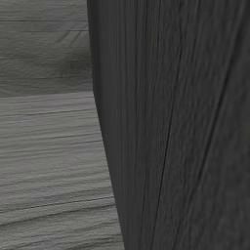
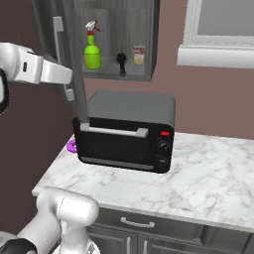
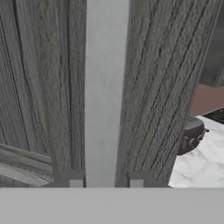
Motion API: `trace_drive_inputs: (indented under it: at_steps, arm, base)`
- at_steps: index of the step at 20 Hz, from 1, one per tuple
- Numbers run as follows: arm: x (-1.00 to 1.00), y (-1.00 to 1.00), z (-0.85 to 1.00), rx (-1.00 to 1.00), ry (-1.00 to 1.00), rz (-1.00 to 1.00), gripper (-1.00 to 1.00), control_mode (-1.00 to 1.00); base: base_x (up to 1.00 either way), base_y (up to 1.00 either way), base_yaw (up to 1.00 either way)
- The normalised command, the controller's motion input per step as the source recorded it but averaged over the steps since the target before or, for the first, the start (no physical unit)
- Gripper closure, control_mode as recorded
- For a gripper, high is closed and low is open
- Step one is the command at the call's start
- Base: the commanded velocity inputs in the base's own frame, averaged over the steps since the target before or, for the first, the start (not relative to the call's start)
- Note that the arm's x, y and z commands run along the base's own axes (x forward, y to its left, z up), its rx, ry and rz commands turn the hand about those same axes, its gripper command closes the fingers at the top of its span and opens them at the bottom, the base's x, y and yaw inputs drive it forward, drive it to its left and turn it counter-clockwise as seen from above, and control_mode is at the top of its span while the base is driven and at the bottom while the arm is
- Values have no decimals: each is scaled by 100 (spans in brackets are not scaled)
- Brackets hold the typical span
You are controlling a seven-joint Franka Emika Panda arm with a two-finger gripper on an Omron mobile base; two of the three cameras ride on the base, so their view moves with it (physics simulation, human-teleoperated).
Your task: Pick the dish brush and spray from the cabinet and place them on the counter.
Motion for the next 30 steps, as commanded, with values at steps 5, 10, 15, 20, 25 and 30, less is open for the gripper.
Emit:
trace_drive_inputs:
  at_steps: [5, 10, 15, 20, 25, 30]
  arm:
    - [-31, 2, 0, 0, 0, -1, -100, -100]
    - [-27, 0, 0, 0, 0, -1, -100, -100]
    - [-40, 0, 1, 0, 0, -1, -100, -100]
    - [-52, 0, 4, 0, 0, 0, -100, -100]
    - [-44, -3, 8, 1, 0, 0, -100, -100]
    - [-29, -20, 10, 9, 0, 0, -100, -100]
  base:
    - [0, 0, 0]
    - [0, 0, 0]
    - [0, 0, 0]
    - [0, 0, 0]
    - [0, 0, 0]
    - [0, 0, 0]
